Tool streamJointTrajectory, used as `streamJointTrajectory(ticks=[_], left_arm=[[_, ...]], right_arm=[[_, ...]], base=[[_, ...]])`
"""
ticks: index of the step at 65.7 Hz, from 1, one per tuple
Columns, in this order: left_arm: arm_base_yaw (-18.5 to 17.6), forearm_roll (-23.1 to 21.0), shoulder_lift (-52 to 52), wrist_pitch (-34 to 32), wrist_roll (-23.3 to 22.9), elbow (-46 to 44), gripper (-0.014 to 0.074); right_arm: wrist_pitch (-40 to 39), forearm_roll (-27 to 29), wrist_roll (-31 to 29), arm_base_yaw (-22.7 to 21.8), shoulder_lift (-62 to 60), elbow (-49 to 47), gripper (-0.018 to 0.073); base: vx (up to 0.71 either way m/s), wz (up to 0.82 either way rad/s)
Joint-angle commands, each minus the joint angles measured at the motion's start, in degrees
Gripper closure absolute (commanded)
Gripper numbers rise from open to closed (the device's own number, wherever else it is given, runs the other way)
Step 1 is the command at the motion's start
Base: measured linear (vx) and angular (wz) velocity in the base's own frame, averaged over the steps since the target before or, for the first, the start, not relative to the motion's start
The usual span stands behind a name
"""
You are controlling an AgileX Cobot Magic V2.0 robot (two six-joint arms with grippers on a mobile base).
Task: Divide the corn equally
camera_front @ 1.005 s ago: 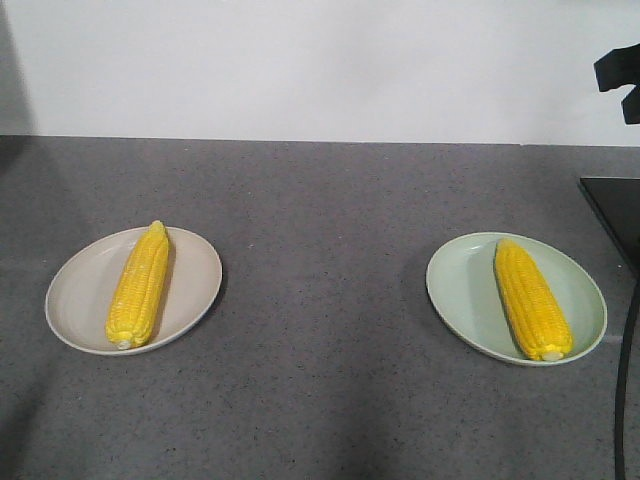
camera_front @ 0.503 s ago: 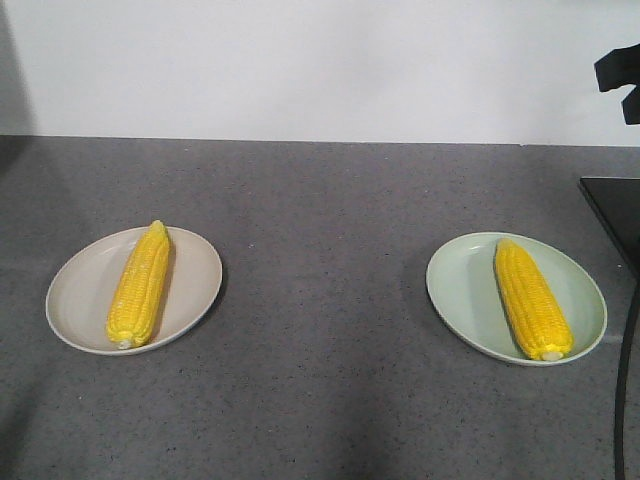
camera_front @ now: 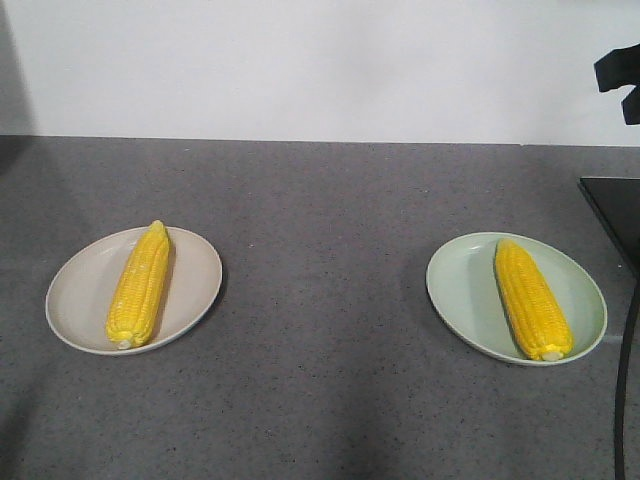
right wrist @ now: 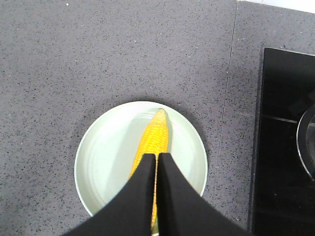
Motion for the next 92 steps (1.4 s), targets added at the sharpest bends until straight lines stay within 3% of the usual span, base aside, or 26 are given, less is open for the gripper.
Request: streamJointTrajectory(ticks=[1,33,41,50,59,68,92], left_arm=[[0.18,0.04,-1.48,-4.0,-0.65,1.67,0.0602],[0.18,0.04,-1.48,-4.0,-0.65,1.67,0.0602],[0.18,0.04,-1.48,-4.0,-0.65,1.67,0.0602],[0.18,0.04,-1.48,-4.0,-0.65,1.67,0.0602],[0.18,0.04,-1.48,-4.0,-0.65,1.67,0.0602],[0.18,0.04,-1.48,-4.0,-0.65,1.67,0.0602],[0.18,0.04,-1.48,-4.0,-0.65,1.67,0.0602]], right_arm=[[-2.2,0.17,-0.02,-0.04,-1.67,-1.46,0.0568],[-2.34,0.03,-0.07,-0.04,-1.67,-1.46,0.0568],[-8.65,-3.75,-0.45,-0.21,-2.06,-1.46,0.0567],[-12.33,-3.29,-0.56,-0.21,-5.09,0.73,0.0567],[-24.34,-4.45,-0.48,-0.21,-13.07,13.02,0.0567],[-39.85,-4.52,-0.02,-0.21,-24.22,31.83,0.0567],[-69.89,-2.63,0.13,-0.21,-49.48,76.33,0.0567]], base=[[0.0,0.0],[0.0,0.0],[0.0,0.0],[0.0,0.0],[0.0,0.0],[0.0,0.0],[0.0,0.0]])
